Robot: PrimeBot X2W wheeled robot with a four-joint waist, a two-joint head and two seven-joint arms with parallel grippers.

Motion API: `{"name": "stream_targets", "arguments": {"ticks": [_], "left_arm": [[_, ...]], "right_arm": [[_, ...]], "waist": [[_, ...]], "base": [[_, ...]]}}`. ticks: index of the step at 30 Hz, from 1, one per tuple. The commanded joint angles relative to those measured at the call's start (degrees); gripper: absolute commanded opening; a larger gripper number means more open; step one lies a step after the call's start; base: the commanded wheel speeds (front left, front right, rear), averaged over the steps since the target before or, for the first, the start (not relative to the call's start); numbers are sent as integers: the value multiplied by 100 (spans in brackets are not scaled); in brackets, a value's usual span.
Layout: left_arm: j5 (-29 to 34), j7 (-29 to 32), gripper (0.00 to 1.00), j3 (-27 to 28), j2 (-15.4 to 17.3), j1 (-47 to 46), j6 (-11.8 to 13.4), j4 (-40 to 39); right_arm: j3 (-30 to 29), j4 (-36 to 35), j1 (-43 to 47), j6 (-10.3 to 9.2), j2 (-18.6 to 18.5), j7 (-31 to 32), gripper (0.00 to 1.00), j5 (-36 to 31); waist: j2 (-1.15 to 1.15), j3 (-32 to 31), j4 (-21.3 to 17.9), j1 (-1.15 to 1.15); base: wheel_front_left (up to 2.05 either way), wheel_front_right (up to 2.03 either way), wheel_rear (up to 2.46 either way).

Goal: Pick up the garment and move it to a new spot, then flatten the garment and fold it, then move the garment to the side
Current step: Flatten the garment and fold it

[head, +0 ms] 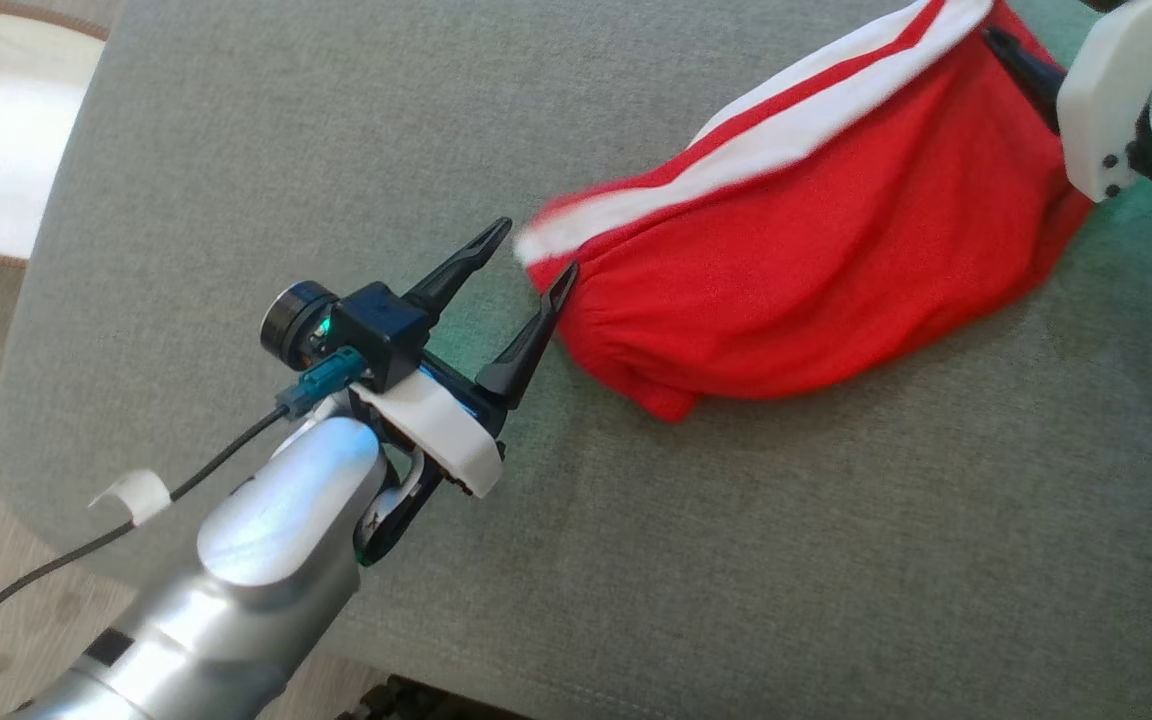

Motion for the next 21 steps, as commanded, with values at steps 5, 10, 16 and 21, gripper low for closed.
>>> {"name": "stream_targets", "arguments": {"ticks": [5, 10, 16, 21], "left_arm": [[-49, -104, 100, 227, 255, -235, 49, -51], [-139, -147, 100, 418, 487, -125, 230, -103], [-356, -288, 100, 880, 791, 162, 643, -490], [-504, -367, 100, 1204, 1014, 565, 977, -973]], "right_arm": [[-47, 50, -89, 39, 121, -549, 100, 242], [-126, 105, -17, 39, 236, -1211, 100, 464], [-426, 176, 212, 39, 457, -2149, 100, 689], [-678, 295, 649, 39, 808, -2732, 100, 519]], "waist": [[0, -226, -221, 0], [0, -563, -531, 0], [0, -1021, -1002, 0], [0, -1376, -1439, 0]], "base": [[0, 0, 0], [0, 0, 0], [0, 0, 0], [0, 0, 0]]}}
